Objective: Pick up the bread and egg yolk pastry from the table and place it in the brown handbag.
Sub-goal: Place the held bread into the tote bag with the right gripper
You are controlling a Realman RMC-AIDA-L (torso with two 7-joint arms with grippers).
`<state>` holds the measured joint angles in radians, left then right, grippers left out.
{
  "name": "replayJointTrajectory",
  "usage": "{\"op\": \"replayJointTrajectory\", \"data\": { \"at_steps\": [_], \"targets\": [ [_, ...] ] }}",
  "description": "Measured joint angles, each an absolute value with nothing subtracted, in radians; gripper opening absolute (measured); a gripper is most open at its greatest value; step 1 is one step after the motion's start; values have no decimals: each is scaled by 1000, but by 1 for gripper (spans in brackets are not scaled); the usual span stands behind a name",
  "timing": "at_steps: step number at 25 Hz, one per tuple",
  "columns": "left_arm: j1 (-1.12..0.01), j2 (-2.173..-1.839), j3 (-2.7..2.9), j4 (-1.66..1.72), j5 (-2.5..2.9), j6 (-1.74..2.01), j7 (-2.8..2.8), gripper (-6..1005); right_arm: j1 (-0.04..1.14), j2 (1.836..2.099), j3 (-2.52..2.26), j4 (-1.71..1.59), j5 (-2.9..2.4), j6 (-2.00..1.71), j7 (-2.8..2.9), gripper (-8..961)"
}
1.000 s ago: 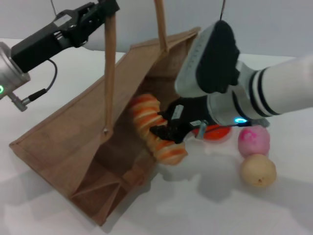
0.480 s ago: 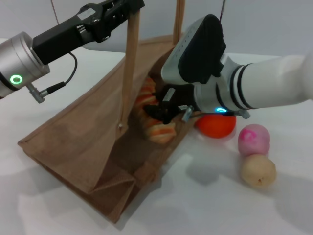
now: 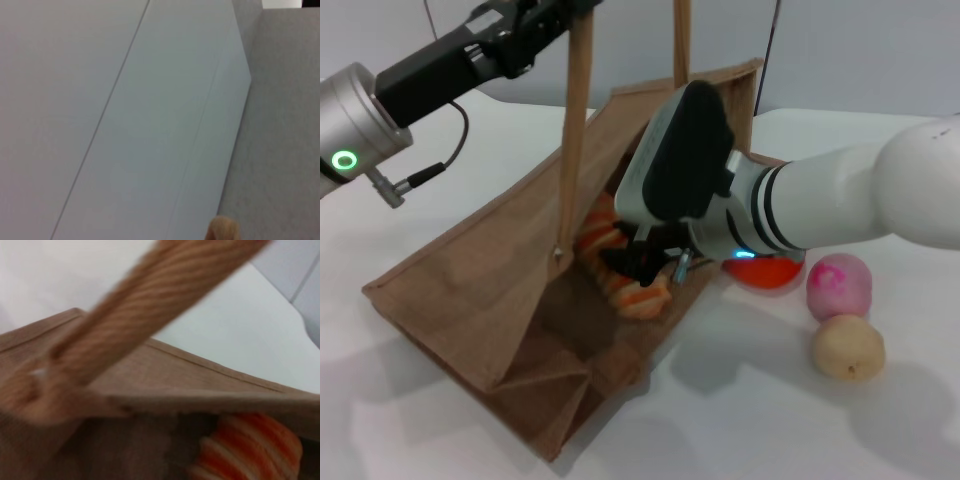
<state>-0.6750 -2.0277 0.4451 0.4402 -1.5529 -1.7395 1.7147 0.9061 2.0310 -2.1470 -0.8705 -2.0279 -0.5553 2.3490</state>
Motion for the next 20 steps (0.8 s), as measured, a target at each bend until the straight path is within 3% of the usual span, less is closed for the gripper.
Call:
{"op": "replayJointTrajectory", "data": {
  "at_steps": [3, 9, 14, 20],
  "targets": [
    [-666, -2027, 443, 440, -1571, -1736, 1720, 121, 904, 2033, -2166, -879, -2024, -553, 2312, 301],
    [-632, -2027, 440, 439, -1625, -1725, 1743, 121, 876, 2032, -2191, -896, -1954, -497, 2237, 492],
    [-607, -2027, 393, 438, -1643, -1723, 1750, 121, 856, 2030, -2191, -907, -1868, -493, 2139, 744],
    [-592, -2025, 353, 404, -1640, -1689, 1775, 121, 774, 2026, -2175, -987, -1774, -499, 1969, 824]
  ]
}}
